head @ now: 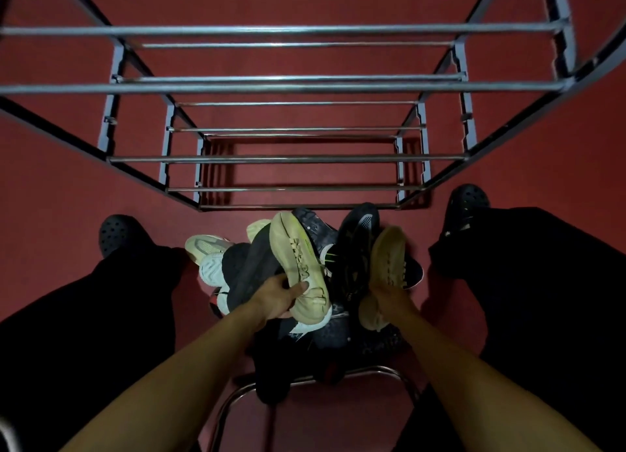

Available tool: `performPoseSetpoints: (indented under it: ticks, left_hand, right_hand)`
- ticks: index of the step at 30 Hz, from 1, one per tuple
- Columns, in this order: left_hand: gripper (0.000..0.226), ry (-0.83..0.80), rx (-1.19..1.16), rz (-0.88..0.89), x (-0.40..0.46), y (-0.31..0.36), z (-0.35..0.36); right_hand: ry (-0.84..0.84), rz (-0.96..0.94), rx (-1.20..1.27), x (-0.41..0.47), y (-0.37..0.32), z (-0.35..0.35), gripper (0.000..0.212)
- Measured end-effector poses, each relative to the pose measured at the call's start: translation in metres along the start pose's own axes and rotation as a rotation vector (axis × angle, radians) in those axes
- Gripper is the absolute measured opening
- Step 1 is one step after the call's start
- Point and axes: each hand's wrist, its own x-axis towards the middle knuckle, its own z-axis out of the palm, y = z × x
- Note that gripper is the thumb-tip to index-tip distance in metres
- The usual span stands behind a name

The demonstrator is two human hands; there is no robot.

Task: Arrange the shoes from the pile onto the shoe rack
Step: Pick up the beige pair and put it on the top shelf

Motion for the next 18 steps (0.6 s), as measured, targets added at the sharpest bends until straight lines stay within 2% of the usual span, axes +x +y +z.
performPoseSetpoints:
  ticks: [3, 5, 6, 8, 9, 10, 12, 14, 17, 18]
  left_hand:
    - [0.033, -0.02, 0.17, -0.01, 0.001, 0.002, 0.002]
    - [0.03, 0.009, 0.224, 0.025, 0.0, 0.004, 0.001]
    - [0.031, 0.037, 0.247, 0.043, -0.003, 0.006, -0.001]
    - [0.046, 0.103, 0.235, 0.085, -0.011, 0.01, -0.004]
    - [0.057, 0.139, 0.21, 0.099, -0.013, 0.011, -0.006]
    - [0.058, 0.145, 0.168, 0.113, -0.019, 0.015, -0.007]
    - [0.044, 0.083, 0.041, 0.108, -0.035, 0.029, -0.006]
    - [0.041, 0.024, -0.087, 0.064, -0.051, 0.042, -0.008]
    - [0.061, -0.012, -0.168, 0.023, -0.064, 0.049, -0.022]
    - [0.062, -0.027, -0.207, 0.03, -0.067, 0.05, -0.029]
  right_hand:
    - [0.118, -0.086, -0.119, -0.009, 0.0, -0.011, 0.029]
    - [0.23, -0.251, -0.149, -0.021, -0.003, -0.012, 0.014]
    - [0.258, -0.323, -0.072, -0.026, -0.007, -0.01, 0.009]
    - [0.293, -0.385, 0.154, -0.035, -0.024, -0.006, 0.024]
    - [0.264, -0.375, 0.226, -0.037, -0.029, -0.001, 0.029]
    - [0.204, -0.422, 0.238, -0.042, -0.034, 0.002, 0.027]
    - [0.159, -0.566, 0.088, -0.063, -0.048, 0.011, 0.016]
    - [0.116, -0.671, 0.022, -0.08, -0.058, 0.023, 0.016]
    - [-0.029, -0.731, -0.011, -0.101, -0.079, 0.045, 0.018]
    - [-0.083, -0.768, -0.046, -0.107, -0.087, 0.052, 0.019]
